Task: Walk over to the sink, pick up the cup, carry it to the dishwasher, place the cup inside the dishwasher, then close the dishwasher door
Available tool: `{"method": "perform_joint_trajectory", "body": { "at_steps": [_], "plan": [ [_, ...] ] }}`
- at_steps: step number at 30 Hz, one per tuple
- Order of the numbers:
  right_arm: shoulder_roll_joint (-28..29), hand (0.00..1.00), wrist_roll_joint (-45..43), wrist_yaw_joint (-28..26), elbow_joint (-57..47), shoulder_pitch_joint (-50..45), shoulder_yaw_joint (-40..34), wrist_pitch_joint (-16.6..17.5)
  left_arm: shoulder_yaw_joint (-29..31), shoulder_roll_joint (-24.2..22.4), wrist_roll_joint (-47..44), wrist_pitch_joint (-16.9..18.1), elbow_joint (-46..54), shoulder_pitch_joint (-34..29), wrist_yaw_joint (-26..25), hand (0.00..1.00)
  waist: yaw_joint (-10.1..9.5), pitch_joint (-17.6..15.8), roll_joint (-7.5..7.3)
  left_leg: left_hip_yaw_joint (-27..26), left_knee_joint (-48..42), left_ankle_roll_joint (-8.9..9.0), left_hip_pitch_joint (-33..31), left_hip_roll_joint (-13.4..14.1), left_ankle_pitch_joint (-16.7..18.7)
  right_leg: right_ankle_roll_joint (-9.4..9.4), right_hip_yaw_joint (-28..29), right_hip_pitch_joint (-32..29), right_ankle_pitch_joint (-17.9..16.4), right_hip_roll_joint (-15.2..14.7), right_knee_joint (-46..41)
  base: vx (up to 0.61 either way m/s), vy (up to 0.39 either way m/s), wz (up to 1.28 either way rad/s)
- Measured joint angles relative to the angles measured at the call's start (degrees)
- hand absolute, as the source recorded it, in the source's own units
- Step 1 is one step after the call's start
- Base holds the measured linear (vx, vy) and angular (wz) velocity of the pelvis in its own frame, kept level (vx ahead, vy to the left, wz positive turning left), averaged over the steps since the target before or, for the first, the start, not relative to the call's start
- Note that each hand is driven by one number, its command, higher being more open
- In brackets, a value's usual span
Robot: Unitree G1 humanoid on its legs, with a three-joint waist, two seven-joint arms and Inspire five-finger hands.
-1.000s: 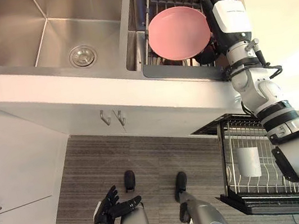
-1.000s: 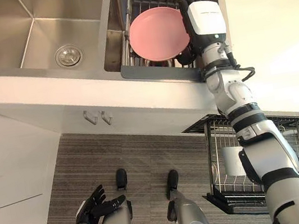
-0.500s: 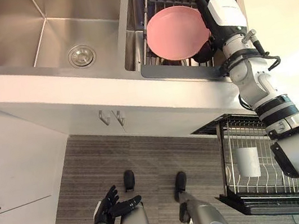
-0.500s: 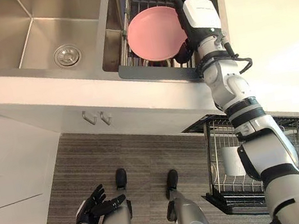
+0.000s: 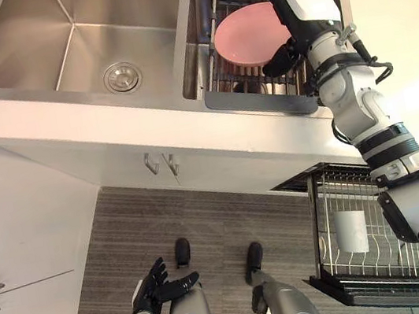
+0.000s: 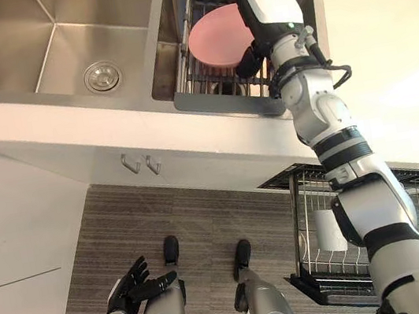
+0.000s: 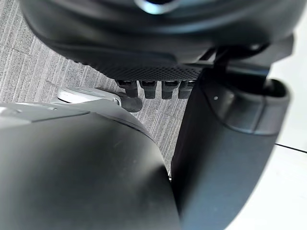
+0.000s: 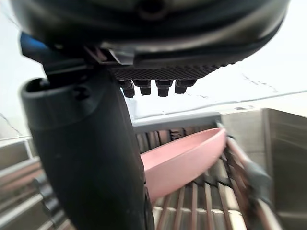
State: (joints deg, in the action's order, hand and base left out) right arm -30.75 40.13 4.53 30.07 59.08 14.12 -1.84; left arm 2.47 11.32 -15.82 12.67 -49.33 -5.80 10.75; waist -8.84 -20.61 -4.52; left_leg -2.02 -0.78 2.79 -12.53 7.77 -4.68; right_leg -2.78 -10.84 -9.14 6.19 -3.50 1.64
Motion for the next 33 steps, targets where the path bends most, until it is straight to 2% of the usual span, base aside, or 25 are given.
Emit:
{"method": "perform_joint_trajectory", "body": {
  "at_steps": [7, 21, 27, 28, 33],
  "plan": [
    [1.7, 1.0, 0.0, 0.4, 0.0, 0.1, 0.1, 0.0, 0.0, 0.0, 0.0, 0.0, 0.0, 0.0, 0.0, 1.0, -0.15, 0.0, -0.01, 0.1, 0.0, -0.01, 0.0, -0.1, 0.0, -0.01, -0.1, 0.0, 0.0, -0.4, 0.0, 0.0, 0.0, 0.0],
    [1.7, 1.0, 0.5, 4.9, 4.1, 0.4, 2.2, 0.1, -0.1, 0.0, -1.2, 0.1, -0.1, 0.1, 0.0, 1.0, -0.35, -0.2, -0.07, 0.7, -0.1, -0.05, -1.3, -0.5, 0.0, -0.3, -0.9, -0.8, -0.2, -0.7, -0.2, 0.0, 0.0, 0.01],
    [1.3, 1.0, 0.5, 8.3, 6.2, 2.3, 2.2, 0.3, -0.3, 0.5, -1.3, 0.4, -0.1, 1.4, 0.1, 1.0, -0.2, -2.2, -0.08, 1.3, -1.3, -0.28, -2.3, -0.6, 0.4, -0.33, -1.3, -1.2, -0.2, -0.8, -0.6, -0.01, -0.001, 0.03],
    [1.2, 0.0, 0.5, 8.7, 6.4, 2.5, 2.2, 0.4, -0.4, 0.6, -1.3, 0.4, 0.0, 1.4, 0.1, 1.0, -0.21, -2.2, -0.08, 1.3, -1.5, -0.28, -2.6, -0.6, 0.4, -0.34, -1.3, -1.4, -0.3, -0.8, -0.7, 0.0, 0.0, 0.0],
    [0.3, 0.0, 0.4, 9.3, 7.7, 3.1, 2.2, 0.1, -0.8, 0.9, -2.3, 0.6, -0.1, 1.6, 0.5, 1.0, -0.21, -2.2, -0.09, 1.3, -1.9, -0.28, -3.3, -0.7, 0.4, -0.34, -1.3, -2.1, -0.3, -0.8, -1.0, 0.0, 0.0, 0.0]
  ]
}}
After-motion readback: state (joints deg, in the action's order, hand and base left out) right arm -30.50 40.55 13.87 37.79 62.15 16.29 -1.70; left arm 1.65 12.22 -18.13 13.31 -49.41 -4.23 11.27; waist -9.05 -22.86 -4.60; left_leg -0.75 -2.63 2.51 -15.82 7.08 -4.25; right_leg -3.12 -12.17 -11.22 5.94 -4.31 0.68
